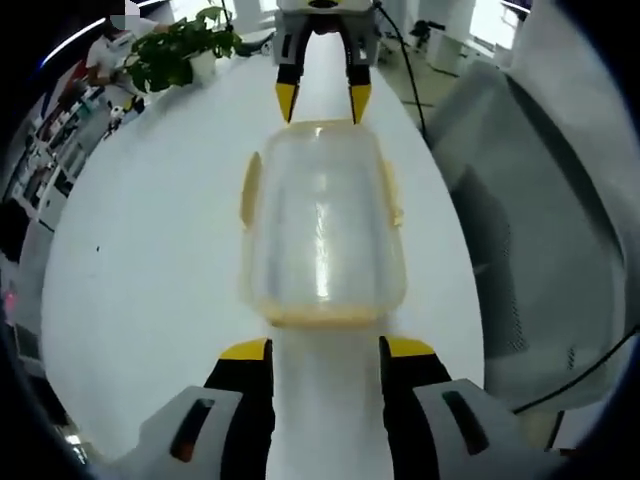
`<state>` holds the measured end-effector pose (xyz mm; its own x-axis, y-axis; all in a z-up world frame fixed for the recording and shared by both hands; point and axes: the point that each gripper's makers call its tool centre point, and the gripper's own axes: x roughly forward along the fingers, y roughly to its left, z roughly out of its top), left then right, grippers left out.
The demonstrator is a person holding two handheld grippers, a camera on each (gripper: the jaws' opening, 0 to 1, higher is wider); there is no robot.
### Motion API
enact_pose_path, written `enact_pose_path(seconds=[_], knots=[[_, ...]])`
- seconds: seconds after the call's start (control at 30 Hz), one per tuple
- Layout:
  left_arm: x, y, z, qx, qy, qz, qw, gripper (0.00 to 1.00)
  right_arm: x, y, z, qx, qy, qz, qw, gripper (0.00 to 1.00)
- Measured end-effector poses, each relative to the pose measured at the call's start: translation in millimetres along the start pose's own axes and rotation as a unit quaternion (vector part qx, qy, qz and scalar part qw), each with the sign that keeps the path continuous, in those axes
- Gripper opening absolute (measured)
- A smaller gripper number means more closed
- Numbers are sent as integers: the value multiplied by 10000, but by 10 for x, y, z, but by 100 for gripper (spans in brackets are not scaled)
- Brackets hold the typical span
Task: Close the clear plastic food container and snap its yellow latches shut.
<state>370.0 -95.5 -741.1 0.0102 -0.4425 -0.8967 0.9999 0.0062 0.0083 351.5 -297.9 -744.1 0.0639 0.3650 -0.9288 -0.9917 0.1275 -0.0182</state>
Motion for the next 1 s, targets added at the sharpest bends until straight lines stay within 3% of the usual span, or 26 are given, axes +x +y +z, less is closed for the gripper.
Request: enact_pose_path(seconds=[0.2, 0.3, 0.43, 0.53, 0.6, 0.73, 0.83, 0.97, 1.0], knots=[[-55, -6, 40, -631, -270, 16, 9976, 42, -89, 0, 130, 436, -335, -50, 9985, 38], [-64, -31, 66, -710, -374, 21, 9968, 43, -106, -18, 163, 547, -365, -157, 9977, 36], [-92, -11, 82, -1120, -554, 91, 9921, 41, -127, -31, 225, 876, -501, -250, 9946, 35], [-87, -40, 68, -1843, -625, -23, 9809, 42, -149, -53, 289, 1348, -668, -320, 9881, 35], [-81, -38, 39, -2015, -590, -22, 9777, 44, -154, -62, 316, 1691, -744, -356, 9821, 36], [-88, -14, 113, -2635, -891, 16, 9605, 43, -147, -76, 362, 2269, -889, -401, 9690, 37], [-112, 31, 188, -3271, -1185, 54, 9375, 43, -136, -78, 414, 2817, -1016, -422, 9532, 36], [-100, 69, 157, -3756, -1172, 300, 9189, 42, -119, -120, 425, 3377, -978, -605, 9342, 32], [-86, 53, 182, -3923, -1235, 259, 9111, 42, -106, -120, 437, 3381, -985, -587, 9341, 33]])
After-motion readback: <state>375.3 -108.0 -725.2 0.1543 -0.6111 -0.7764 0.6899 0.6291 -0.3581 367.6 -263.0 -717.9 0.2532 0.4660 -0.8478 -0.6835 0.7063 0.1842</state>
